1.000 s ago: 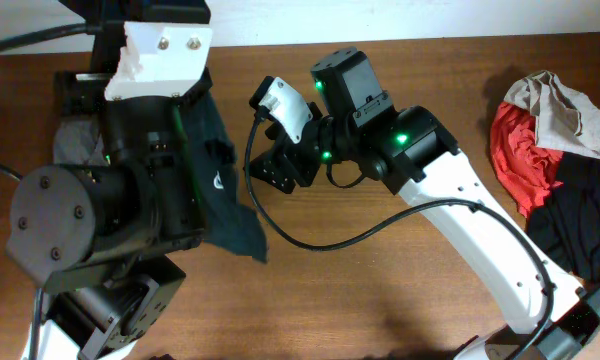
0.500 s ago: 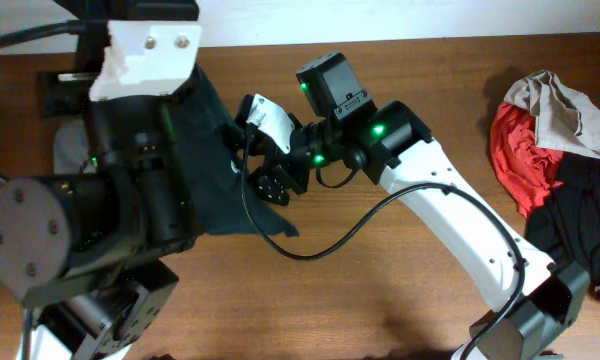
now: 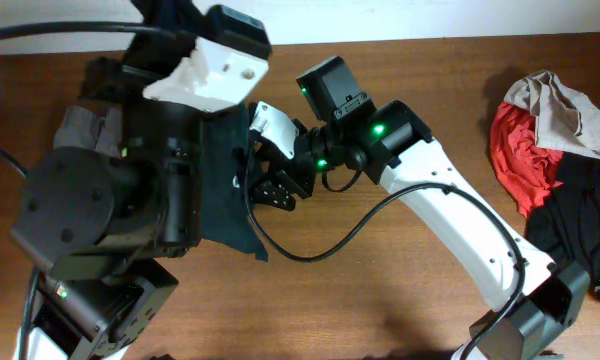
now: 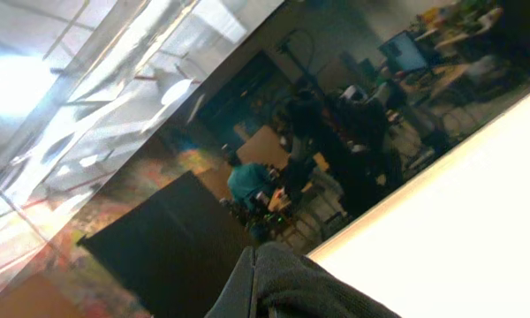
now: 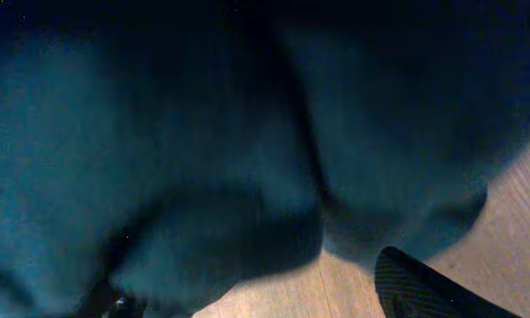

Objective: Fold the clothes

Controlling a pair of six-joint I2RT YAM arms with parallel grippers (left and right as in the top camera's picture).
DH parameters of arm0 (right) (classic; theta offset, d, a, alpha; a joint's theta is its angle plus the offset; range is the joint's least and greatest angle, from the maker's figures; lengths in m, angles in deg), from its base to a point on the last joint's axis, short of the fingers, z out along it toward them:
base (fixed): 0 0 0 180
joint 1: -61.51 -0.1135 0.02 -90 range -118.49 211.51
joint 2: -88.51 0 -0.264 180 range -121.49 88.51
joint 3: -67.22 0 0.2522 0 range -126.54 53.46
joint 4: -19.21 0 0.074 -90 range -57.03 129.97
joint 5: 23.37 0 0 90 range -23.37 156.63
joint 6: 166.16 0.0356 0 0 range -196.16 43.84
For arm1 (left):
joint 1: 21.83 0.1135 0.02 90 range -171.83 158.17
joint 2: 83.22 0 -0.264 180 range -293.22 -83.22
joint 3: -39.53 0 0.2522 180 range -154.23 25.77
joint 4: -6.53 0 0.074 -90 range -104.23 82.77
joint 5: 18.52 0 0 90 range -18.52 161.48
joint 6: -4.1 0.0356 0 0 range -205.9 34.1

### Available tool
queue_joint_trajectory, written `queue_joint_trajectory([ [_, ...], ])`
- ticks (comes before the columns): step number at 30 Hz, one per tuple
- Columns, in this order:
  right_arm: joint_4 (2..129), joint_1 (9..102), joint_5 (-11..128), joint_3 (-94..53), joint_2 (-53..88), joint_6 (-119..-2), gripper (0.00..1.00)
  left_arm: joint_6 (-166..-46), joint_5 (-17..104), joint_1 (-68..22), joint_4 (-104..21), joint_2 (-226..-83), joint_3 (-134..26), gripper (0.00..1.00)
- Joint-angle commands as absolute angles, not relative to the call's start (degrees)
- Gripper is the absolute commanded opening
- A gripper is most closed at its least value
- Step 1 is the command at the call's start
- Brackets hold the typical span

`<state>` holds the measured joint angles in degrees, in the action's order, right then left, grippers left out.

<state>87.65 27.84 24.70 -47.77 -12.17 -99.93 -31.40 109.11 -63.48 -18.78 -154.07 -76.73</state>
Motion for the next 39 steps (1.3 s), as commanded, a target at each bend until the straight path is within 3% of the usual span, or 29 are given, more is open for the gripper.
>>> queue_joint_trajectory([
  [1,87.8,28.2,19.5,-47.9,-12.3,-103.8,0.85,-30.9,105.9,-63.3,-18.4,-153.6,-77.8,0.00],
  [10,83.4,28.5,21.2,-47.9,-12.2,-102.5,0.82,-30.9,105.8,-63.3,-18.0,-153.6,-77.8,0.00],
  [14,80.4,29.4,21.1,-47.9,-12.1,-99.2,0.77,-30.9,106.2,-63.3,-18.0,-153.6,-77.8,0.00],
  [18,78.4,31.3,19.9,-47.9,-11.8,-96.1,0.57,-30.9,106.4,-63.3,-18.5,-153.6,-77.8,0.00],
  [20,77.7,32.4,18.7,-47.9,-11.6,-94.7,0.36,-30.9,106.4,-63.3,-18.5,-153.6,-77.8,0.00],
  [24,77.5,34.0,16.5,-47.9,-11.0,-93.6,0.06,-30.9,106.4,-63.3,-18.4,-153.6,-77.8,0.00],
  [39,79.1,45.0,16.3,-47.9,1.6,-90.2,0.04,-30.5,109.4,-63.3,-18.4,-153.7,-77.8,0.00],
])
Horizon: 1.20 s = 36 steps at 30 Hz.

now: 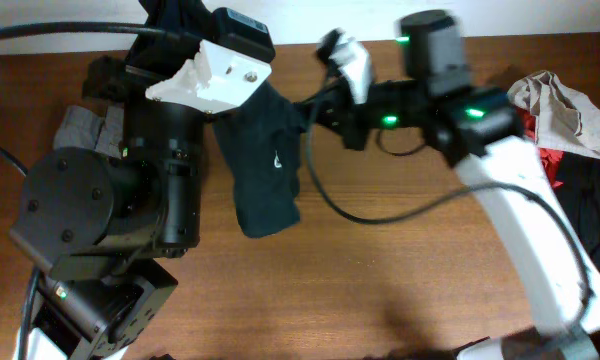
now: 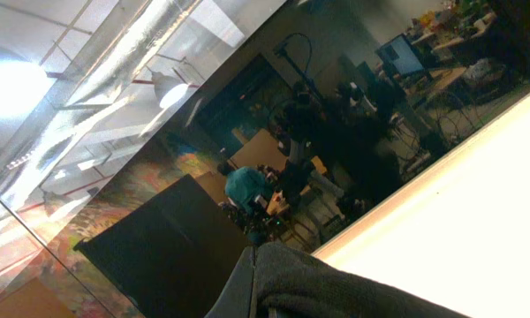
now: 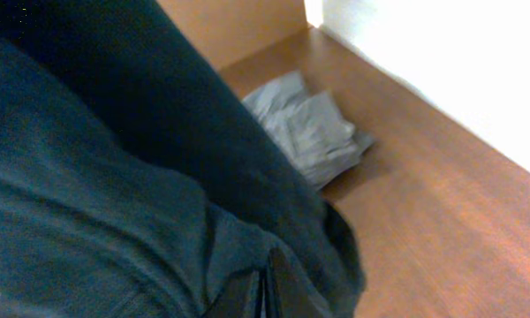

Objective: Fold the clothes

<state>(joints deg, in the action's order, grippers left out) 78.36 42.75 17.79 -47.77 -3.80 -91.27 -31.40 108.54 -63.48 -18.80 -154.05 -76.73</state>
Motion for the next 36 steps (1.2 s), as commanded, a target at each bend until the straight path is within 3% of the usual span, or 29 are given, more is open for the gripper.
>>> queue_joint_trajectory([
  [1,79.6,46.0,16.5,-47.9,2.6,-90.2,0.04,-30.5,109.4,-63.3,-18.4,-153.7,-77.8,0.00],
  [11,87.2,51.1,30.6,-47.9,9.4,-88.9,0.04,-30.5,110.3,-63.3,-18.2,-153.7,-77.8,0.00],
  [21,91.3,53.9,66.1,-48.2,12.9,-76.1,0.04,-30.1,116.4,-63.3,-12.9,-153.7,-77.8,0.00],
  [36,98.0,54.1,70.8,-59.9,17.4,-76.1,0.04,-44.2,119.3,-67.2,-29.7,-153.6,-77.8,0.00],
])
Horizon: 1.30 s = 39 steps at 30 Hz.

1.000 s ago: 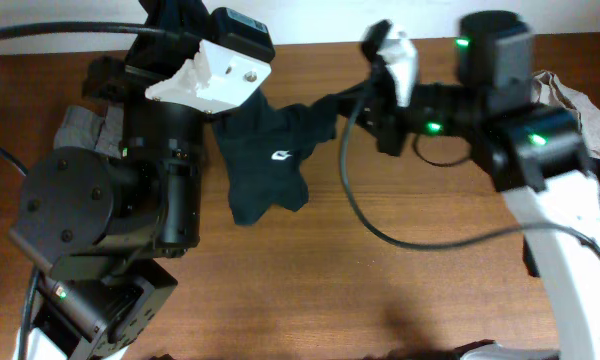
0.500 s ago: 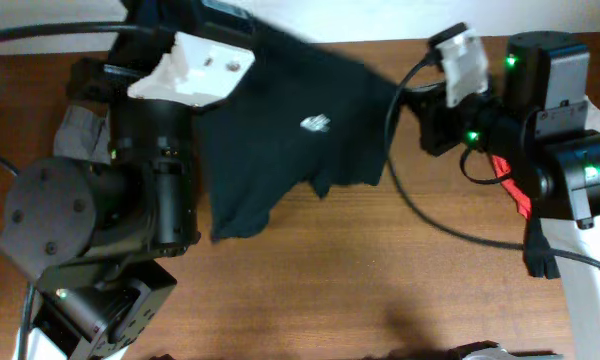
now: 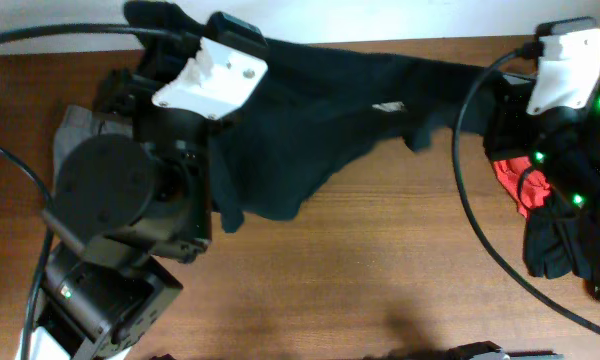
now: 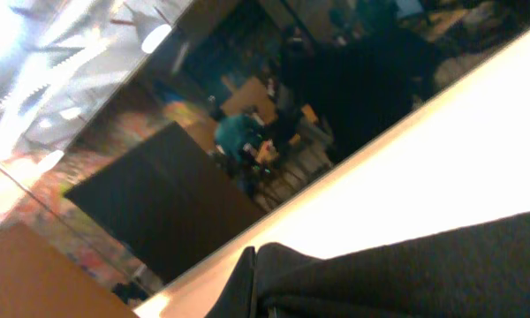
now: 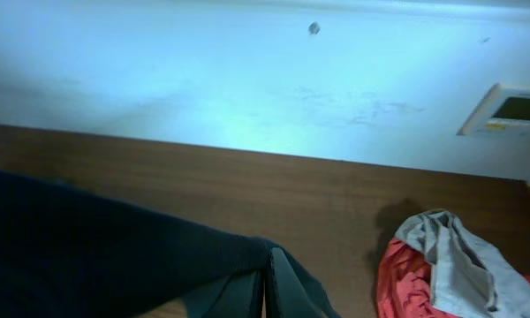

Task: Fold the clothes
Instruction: 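Stretch the shirt between both grippers and lay it flat mid-table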

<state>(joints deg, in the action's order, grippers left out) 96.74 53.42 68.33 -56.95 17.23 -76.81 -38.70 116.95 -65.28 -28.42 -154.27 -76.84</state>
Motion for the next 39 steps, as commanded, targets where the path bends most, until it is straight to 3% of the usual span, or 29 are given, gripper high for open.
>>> queue_joint_trajectory([
  [1,98.8,54.1,70.8,-61.0,17.4,-76.1,0.04,-44.3,120.1,-68.4,-30.8,-153.6,-77.8,0.00],
  [17,120.3,54.0,65.3,-85.5,17.4,-72.2,0.04,-44.3,160.0,-97.0,-32.7,-153.5,-77.8,0.01],
  [32,128.9,54.0,61.4,-91.1,17.4,-70.9,0.04,-50.3,161.3,-99.5,-33.1,-153.6,-77.2,0.04],
  [39,130.3,54.0,60.8,-88.4,16.4,-68.2,0.04,-62.9,161.0,-98.4,-39.0,-153.6,-73.8,0.05],
])
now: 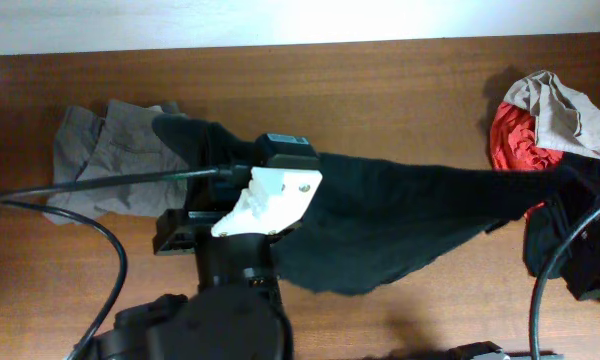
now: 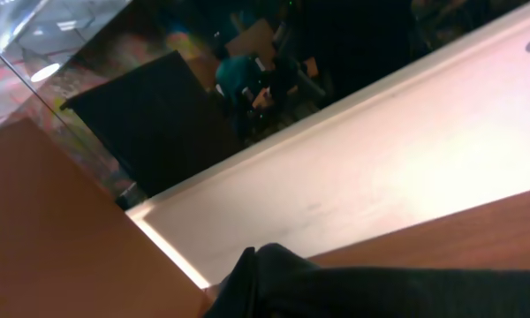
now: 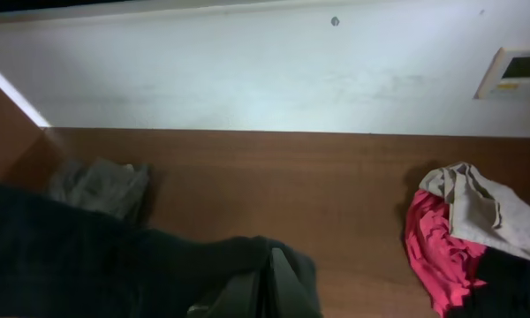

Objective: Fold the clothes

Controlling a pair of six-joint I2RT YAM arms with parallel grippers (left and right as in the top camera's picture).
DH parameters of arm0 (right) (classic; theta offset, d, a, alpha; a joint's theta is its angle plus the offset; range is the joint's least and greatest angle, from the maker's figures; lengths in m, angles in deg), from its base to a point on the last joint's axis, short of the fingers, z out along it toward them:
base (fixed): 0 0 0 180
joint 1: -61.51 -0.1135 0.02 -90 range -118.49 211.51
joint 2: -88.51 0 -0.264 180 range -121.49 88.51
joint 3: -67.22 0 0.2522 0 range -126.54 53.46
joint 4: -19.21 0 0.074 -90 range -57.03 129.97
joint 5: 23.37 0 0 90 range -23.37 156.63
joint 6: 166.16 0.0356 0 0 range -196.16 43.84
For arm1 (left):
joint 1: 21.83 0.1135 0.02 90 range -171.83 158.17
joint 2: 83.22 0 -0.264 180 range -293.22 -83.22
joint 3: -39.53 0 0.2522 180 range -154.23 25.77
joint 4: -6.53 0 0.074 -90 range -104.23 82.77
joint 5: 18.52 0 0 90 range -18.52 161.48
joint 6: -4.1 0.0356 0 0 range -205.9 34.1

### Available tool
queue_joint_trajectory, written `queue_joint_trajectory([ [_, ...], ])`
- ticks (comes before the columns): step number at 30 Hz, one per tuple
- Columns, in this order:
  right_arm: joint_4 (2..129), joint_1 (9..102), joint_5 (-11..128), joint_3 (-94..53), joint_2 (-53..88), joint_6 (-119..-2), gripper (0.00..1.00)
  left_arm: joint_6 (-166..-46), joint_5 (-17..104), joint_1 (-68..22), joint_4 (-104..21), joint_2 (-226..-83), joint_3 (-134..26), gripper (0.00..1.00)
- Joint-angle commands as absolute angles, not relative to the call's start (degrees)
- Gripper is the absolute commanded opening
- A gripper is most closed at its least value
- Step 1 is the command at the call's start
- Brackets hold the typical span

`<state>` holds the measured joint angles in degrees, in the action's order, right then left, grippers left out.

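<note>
A dark blue-black garment (image 1: 400,215) hangs stretched out wide across the middle of the table (image 1: 380,90). My left gripper (image 2: 253,265) is shut on its left end; in the overhead view that end (image 1: 185,135) lies over the gripper and hides the fingers. My right gripper (image 3: 267,265) is shut on the other end, which reaches the right edge (image 1: 565,180) in the overhead view. The cloth sags between the two holds, with a loose lobe (image 1: 330,275) drooping toward the front.
Folded grey clothes (image 1: 100,165) lie at the back left, just beyond the garment's left end. A pile of red (image 1: 510,135), beige (image 1: 555,100) and black clothes (image 1: 565,250) sits at the right edge. My left arm's white housing (image 1: 270,200) fills the front centre.
Both grippers, still shut on the garment, have come from the back edge toward the table's middle. The left arm now stands at front centre, and the grey clothes are uncovered.
My left gripper first held the dark garment hanging bunched at the left, with the right gripper close against it. Then the right gripper was shut on the cloth near the left one. Then the garment was stretched along the back edge; now it spans the table's middle.
</note>
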<state>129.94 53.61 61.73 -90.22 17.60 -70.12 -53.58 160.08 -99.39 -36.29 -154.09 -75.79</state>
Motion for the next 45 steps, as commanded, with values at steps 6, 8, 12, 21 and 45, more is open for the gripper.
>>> queue_joint_trajectory([
  [6,130.3,54.0,60.6,-80.5,12.5,-68.1,0.04,-83.0,144.5,-89.8,-56.3,-153.6,-70.8,0.06],
  [8,130.1,54.0,60.6,-78.7,10.3,-68.1,0.04,-89.5,132.8,-82.8,-60.8,-153.8,-70.6,0.05],
  [12,128.7,54.0,61.2,-76.9,3.7,-68.4,0.04,-88.9,112.5,-64.8,-60.1,-156.9,-70.4,0.05],
  [21,122.1,54.0,63.8,-76.8,-12.4,-70.2,0.04,-82.3,90.0,-43.8,-50.2,-173.7,-70.4,0.06],
  [45,107.6,58.1,67.1,-76.7,-25.5,-72.7,0.80,-74.2,91.8,-34.7,-42.0,-188.2,-73.4,0.78],
])
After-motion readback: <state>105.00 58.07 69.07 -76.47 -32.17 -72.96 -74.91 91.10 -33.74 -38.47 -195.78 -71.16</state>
